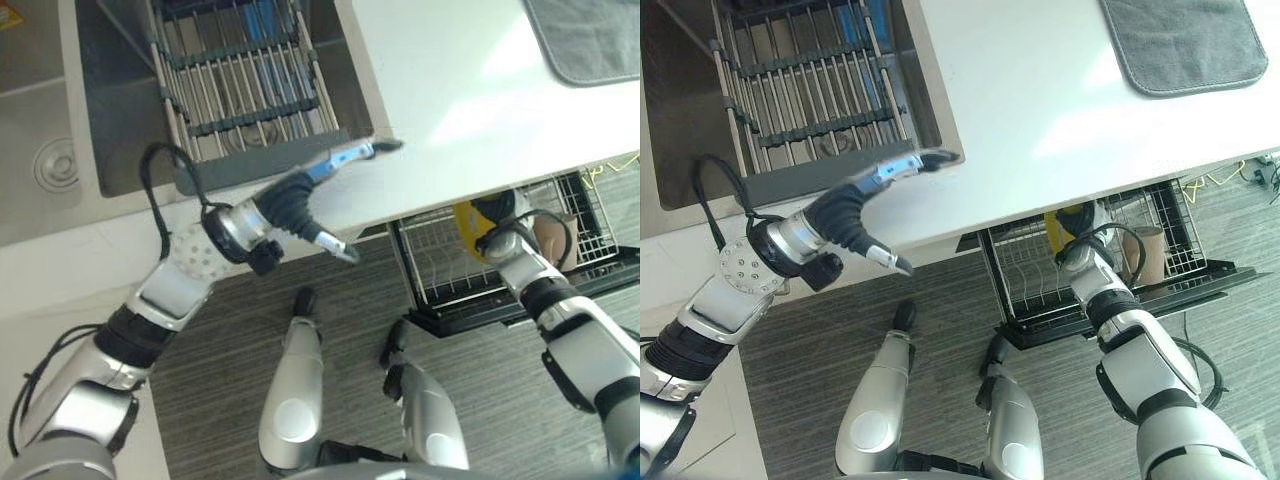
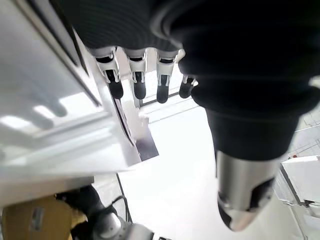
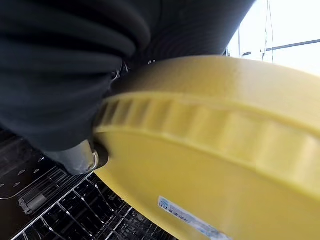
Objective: Place the dishes in the dishwasher.
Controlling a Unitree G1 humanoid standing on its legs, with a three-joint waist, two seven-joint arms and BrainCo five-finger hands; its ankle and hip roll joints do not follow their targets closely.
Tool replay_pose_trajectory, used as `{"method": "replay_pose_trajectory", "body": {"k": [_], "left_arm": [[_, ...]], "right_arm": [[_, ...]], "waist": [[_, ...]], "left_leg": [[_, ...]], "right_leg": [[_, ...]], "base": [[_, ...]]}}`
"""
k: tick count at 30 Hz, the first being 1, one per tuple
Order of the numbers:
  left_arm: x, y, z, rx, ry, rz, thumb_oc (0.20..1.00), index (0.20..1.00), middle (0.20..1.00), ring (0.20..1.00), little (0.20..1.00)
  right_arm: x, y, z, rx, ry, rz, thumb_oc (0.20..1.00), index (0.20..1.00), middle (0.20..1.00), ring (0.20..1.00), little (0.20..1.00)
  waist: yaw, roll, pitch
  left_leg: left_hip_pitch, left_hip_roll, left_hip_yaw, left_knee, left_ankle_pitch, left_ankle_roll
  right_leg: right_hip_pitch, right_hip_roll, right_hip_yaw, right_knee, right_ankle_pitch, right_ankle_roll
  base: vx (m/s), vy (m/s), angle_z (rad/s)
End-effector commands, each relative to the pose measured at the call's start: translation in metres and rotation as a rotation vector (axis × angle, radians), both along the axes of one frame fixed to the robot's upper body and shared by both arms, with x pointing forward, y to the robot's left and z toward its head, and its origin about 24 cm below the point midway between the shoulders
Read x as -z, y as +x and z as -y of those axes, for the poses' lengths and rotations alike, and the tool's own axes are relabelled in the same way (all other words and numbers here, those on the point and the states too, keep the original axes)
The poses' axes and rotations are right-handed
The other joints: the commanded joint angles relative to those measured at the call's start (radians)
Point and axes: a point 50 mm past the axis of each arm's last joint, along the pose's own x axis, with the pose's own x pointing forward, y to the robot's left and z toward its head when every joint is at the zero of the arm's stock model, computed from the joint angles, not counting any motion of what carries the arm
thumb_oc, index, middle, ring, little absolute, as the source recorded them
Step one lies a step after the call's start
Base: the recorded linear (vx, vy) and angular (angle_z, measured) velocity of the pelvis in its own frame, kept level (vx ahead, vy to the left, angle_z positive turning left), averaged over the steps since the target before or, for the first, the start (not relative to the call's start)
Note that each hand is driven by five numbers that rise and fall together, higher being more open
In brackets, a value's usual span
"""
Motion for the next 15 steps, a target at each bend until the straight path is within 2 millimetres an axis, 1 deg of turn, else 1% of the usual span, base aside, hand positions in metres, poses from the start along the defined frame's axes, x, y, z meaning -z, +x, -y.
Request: {"method": "replay_pose_trajectory", "body": {"k": [1,3,4,6,7,8,11,13,15], "left_arm": [[-0.010,-0.014,0.012,0.183,-0.113,0.009,1.000,1.000,1.000,1.000,1.000],[-0.006,-0.012,0.017,0.229,-0.100,-0.046,1.000,1.000,1.000,1.000,1.000],[0.001,-0.009,0.019,0.244,-0.111,-0.134,1.000,1.000,1.000,1.000,1.000],[0.011,-0.005,0.020,0.243,-0.100,-0.205,1.000,1.000,1.000,1.000,1.000],[0.020,-0.005,0.019,0.234,-0.088,-0.242,1.000,1.000,1.000,1.000,1.000],[0.036,-0.003,0.014,0.204,-0.082,-0.304,1.000,1.000,1.000,1.000,1.000],[0.053,-0.006,0.009,0.193,-0.053,-0.350,1.000,1.000,1.000,1.000,1.000],[0.067,-0.005,0.006,0.172,-0.055,-0.431,1.000,1.000,1.000,1.000,1.000],[0.079,-0.003,0.006,0.156,-0.048,-0.498,1.000,1.000,1.000,1.000,1.000]], "right_arm": [[-0.059,0.012,0.007,-0.036,-0.061,0.194,0.200,0.200,0.200,0.200,0.200],[-0.059,0.012,0.004,-0.053,-0.064,0.198,0.200,0.200,0.200,0.200,0.200],[-0.061,0.013,0.003,-0.061,-0.060,0.201,0.200,0.200,0.200,0.200,0.200],[-0.060,0.013,0.002,-0.071,-0.054,0.206,0.200,0.200,0.200,0.200,0.200],[-0.060,0.012,0.002,-0.076,-0.054,0.207,0.200,0.200,0.200,0.200,0.200],[-0.060,0.011,0.003,-0.084,-0.063,0.211,0.200,0.200,0.200,0.200,0.200],[-0.059,0.010,0.004,-0.087,-0.068,0.210,0.200,0.200,0.200,0.200,0.200],[-0.061,0.010,0.007,-0.083,-0.072,0.207,0.200,0.200,0.200,0.200,0.200],[-0.061,0.011,0.007,-0.084,-0.072,0.206,0.200,0.200,0.200,0.200,0.200]], "waist": [[-0.008,0.024,-0.022],[-0.020,0.031,-0.022],[-0.024,0.037,-0.022],[-0.029,0.040,-0.022],[-0.029,0.042,-0.022],[-0.032,0.049,-0.022],[-0.035,0.058,-0.022],[-0.033,0.067,-0.022],[-0.033,0.070,-0.022]], "left_leg": [[0.033,-0.051,-0.008,-0.023,-0.044,0.093],[0.029,-0.050,0.003,-0.016,-0.047,0.096],[0.025,-0.050,0.006,-0.007,-0.051,0.097],[0.024,-0.049,0.011,0.001,-0.056,0.098],[0.023,-0.048,0.014,0.005,-0.059,0.098],[0.023,-0.046,0.020,0.005,-0.060,0.099],[0.019,-0.041,0.029,0.011,-0.063,0.099],[0.022,-0.039,0.034,0.008,-0.062,0.100],[0.025,-0.035,0.037,0.007,-0.063,0.100]], "right_leg": [[-0.013,-0.012,-0.018,0.105,-0.043,-0.008],[-0.024,-0.019,-0.014,0.110,-0.041,-0.008],[-0.031,-0.021,-0.007,0.120,-0.043,-0.009],[-0.037,-0.024,-0.004,0.129,-0.044,-0.009],[-0.039,-0.025,-0.003,0.131,-0.044,-0.009],[-0.040,-0.028,-0.002,0.130,-0.044,-0.009],[-0.047,-0.032,0.002,0.135,-0.045,-0.010],[-0.044,-0.034,0.004,0.135,-0.048,-0.012],[-0.042,-0.033,0.004,0.135,-0.050,-0.012]], "base": [[-0.04,0.070,-0.11],[-0.05,0.086,-0.09],[-0.04,0.079,-0.06],[-0.02,0.035,-0.18],[-0.02,0.039,-0.20],[-0.02,0.040,-0.09],[-0.01,0.045,-0.05],[-0.01,0.044,-0.07],[0.00,0.008,-0.07]]}}
